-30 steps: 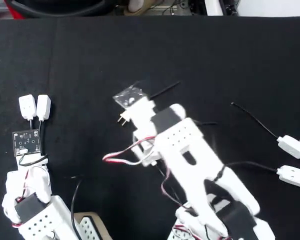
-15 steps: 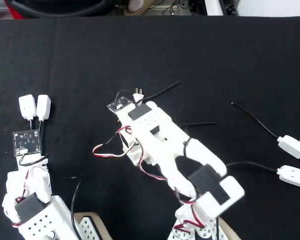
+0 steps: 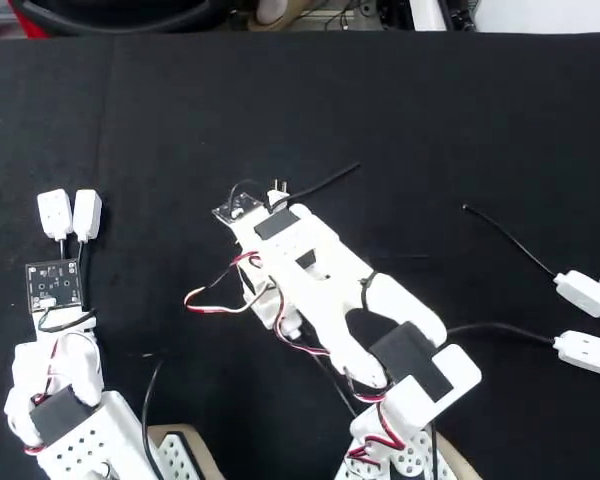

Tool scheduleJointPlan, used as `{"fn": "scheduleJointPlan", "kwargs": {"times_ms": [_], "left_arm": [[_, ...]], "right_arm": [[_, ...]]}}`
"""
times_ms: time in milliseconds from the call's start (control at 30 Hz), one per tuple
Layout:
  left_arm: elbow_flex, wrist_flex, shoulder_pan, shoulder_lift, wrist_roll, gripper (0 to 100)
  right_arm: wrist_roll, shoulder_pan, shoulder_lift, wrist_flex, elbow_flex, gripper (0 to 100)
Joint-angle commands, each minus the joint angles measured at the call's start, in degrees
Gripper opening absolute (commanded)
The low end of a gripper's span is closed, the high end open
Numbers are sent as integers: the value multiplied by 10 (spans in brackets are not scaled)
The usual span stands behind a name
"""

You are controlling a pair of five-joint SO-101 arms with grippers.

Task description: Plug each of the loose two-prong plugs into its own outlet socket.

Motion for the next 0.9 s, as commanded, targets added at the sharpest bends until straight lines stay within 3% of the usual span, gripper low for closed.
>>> {"fn": "scheduleJointPlan", "kwargs": {"times_ms": [0,133,267,533,700,867], "left_arm": [[0,-3,6,-2,-4,34],[0,-3,6,-2,-4,34],[0,-3,6,-2,-4,34],[0,-3,6,-2,-4,34],[0,-3,6,-2,-4,34],[0,-3,6,-2,-4,34]], "right_arm": [[9,-4,-15,7,-26,13],[10,2,-72,54,-26,13],[43,58,-164,107,-29,13],[194,346,-282,192,-75,13],[296,527,-274,173,-122,12],[332,648,-189,121,-189,12]]}}
